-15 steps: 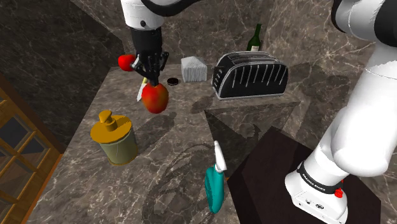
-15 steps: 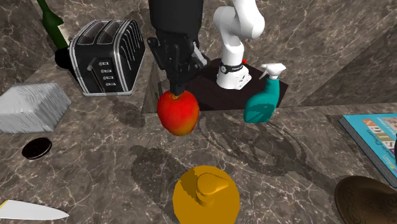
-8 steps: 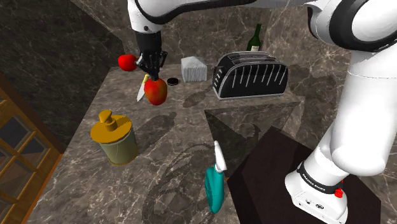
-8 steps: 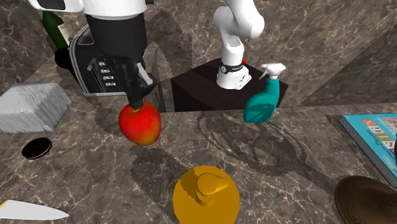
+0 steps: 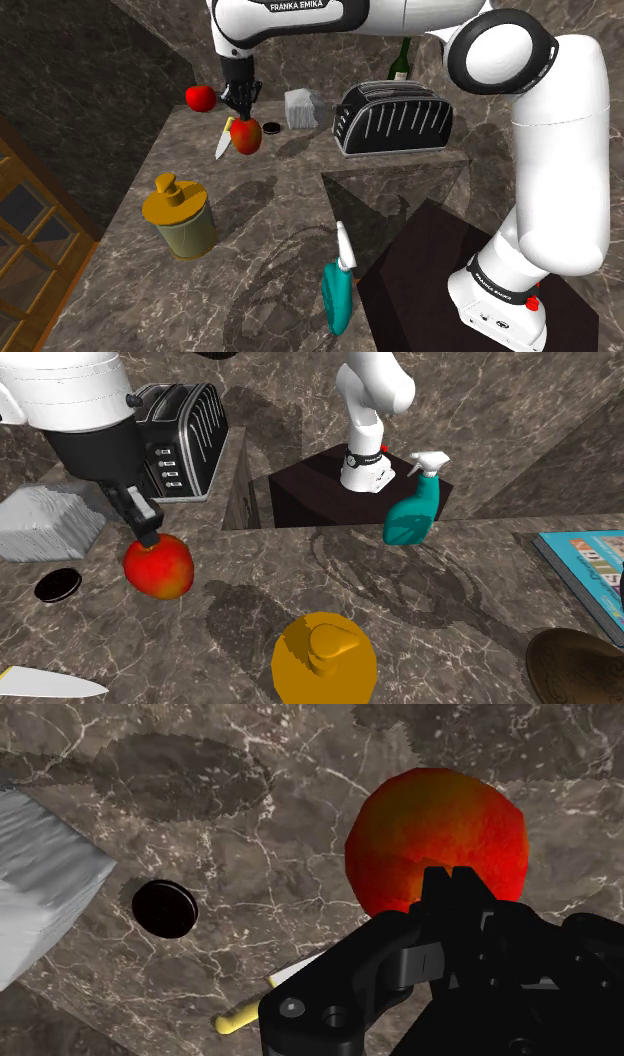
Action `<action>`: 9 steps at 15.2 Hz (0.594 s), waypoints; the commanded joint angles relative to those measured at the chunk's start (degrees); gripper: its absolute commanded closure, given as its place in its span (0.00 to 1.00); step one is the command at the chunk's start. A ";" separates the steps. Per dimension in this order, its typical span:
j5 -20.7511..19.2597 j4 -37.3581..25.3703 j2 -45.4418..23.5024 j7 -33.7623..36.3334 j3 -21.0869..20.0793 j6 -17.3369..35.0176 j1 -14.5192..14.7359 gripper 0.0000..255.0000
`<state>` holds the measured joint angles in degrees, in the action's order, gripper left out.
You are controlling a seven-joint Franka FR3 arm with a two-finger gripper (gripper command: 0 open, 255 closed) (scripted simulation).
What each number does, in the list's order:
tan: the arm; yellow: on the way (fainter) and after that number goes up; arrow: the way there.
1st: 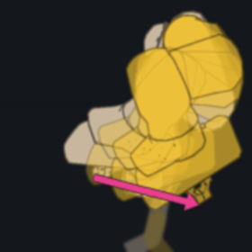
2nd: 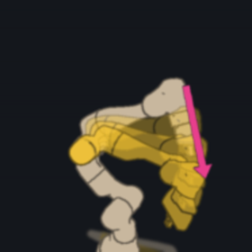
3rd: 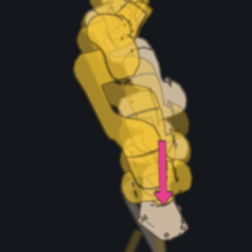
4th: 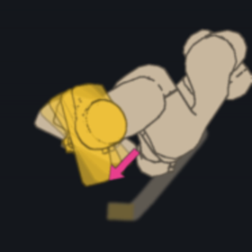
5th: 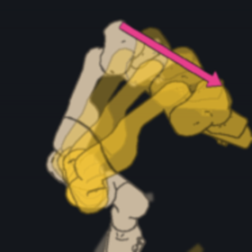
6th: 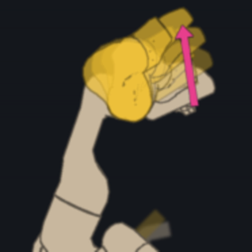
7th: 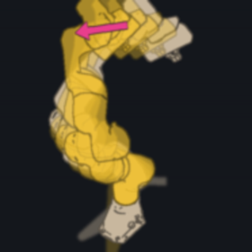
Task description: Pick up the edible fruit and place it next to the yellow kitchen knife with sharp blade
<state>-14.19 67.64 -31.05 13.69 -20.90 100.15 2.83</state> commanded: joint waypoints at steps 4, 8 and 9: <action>-1.34 -10.01 -7.94 -2.91 1.40 -1.81 0.21 1.00; -1.34 -5.99 -7.42 -2.48 1.39 1.61 -0.42 1.00; -1.36 -5.10 -7.36 -2.38 1.40 2.41 -0.55 1.00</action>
<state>-15.55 61.37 -38.61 11.13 -19.48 101.58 2.42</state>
